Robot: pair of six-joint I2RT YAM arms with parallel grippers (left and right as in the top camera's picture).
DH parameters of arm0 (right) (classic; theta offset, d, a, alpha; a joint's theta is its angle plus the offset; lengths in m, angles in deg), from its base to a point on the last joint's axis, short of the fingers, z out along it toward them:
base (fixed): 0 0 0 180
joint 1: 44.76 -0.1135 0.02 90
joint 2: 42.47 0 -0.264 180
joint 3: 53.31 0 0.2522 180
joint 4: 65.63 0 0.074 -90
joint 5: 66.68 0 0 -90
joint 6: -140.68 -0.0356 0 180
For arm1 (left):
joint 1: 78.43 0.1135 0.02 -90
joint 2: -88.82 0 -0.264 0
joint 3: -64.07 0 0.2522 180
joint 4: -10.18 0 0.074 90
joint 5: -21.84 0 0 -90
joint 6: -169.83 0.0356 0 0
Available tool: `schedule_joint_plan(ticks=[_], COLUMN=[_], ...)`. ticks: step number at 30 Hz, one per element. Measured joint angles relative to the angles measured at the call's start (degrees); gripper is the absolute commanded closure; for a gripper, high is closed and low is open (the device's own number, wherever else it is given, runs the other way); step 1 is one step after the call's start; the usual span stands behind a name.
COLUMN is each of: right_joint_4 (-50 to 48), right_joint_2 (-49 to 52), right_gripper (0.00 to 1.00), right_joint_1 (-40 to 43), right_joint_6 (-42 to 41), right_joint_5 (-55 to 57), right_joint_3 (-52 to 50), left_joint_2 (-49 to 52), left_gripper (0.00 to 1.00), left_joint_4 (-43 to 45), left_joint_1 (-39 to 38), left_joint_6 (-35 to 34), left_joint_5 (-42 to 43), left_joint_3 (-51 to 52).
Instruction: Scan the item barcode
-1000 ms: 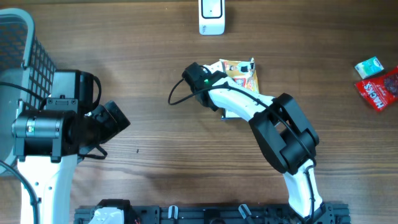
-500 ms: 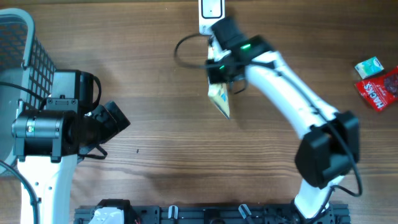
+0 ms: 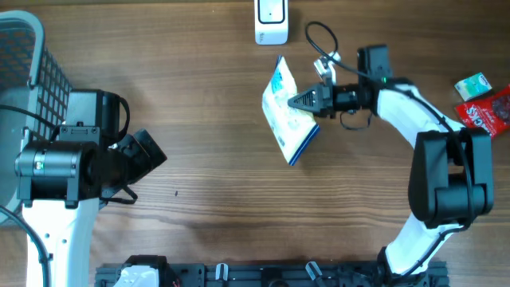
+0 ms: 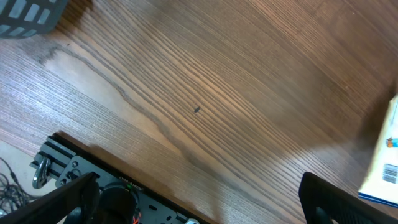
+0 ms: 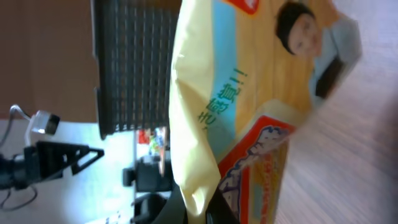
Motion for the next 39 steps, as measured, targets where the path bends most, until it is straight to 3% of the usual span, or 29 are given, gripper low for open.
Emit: schedule_joint_plan(ticks=[4,8,9,11,12,15,19,21,23,24,27,34,39], right_joint_4=[-10.4,-7.7,-6.4,-3.2,-1.4,8.4,24.6,29.4,33.0,33.7,35.2,35.1,34.6], right_joint_2=[0.0,0.0,0.0,0.0,0.0,-0.3,-0.5,-0.5,-0.5,-0.5,-0.5,-0.8,-7.1], right_gripper=[0.96,0.93,0.85,0.51,0.44,0.26,0.15,0.03,0.09,0.25,0.95,0.96,0.96], right_joint_1=[3.2,4.7,4.7,4.7,4.8,5.4,6.4,7.0,7.0,6.8,5.7,-3.3,-4.0], right_joint_6=[-9.0,-10.8,-10.5,-9.7,-9.4,-6.3,-1.4,1.1,5.1,6.4,10.8,13.9,13.7], right_joint_5=[0.5,7.8,10.0,15.4,18.3,25.6,38.8,43.0,45.0,44.7,42.2,40.2,40.0], right_joint_3=[-9.4,-12.8,-12.8,-12.7,-12.7,-9.9,0.3,4.6,9.4,10.2,10.5,10.5,11.0], left_joint_2=[0.0,0.0,0.0,0.0,0.0,0.0,0.0,0.0,0.0,0.0,0.0,0.0,0.0], left_gripper=[0.01,0.0,0.0,0.0,0.0,0.0,0.0,0.0,0.0,0.0,0.0,0.0,0.0], left_joint_4=[0.0,0.0,0.0,0.0,0.0,0.0,0.0,0.0,0.0,0.0,0.0,0.0,0.0], left_joint_1=[0.0,0.0,0.0,0.0,0.0,0.0,0.0,0.0,0.0,0.0,0.0,0.0,0.0], left_joint_6=[0.0,0.0,0.0,0.0,0.0,0.0,0.0,0.0,0.0,0.0,0.0,0.0,0.0], left_joint_5=[0.0,0.0,0.0,0.0,0.0,0.0,0.0,0.0,0.0,0.0,0.0,0.0,0.0], left_joint_3=[0.0,0.0,0.0,0.0,0.0,0.0,0.0,0.0,0.0,0.0,0.0,0.0,0.0])
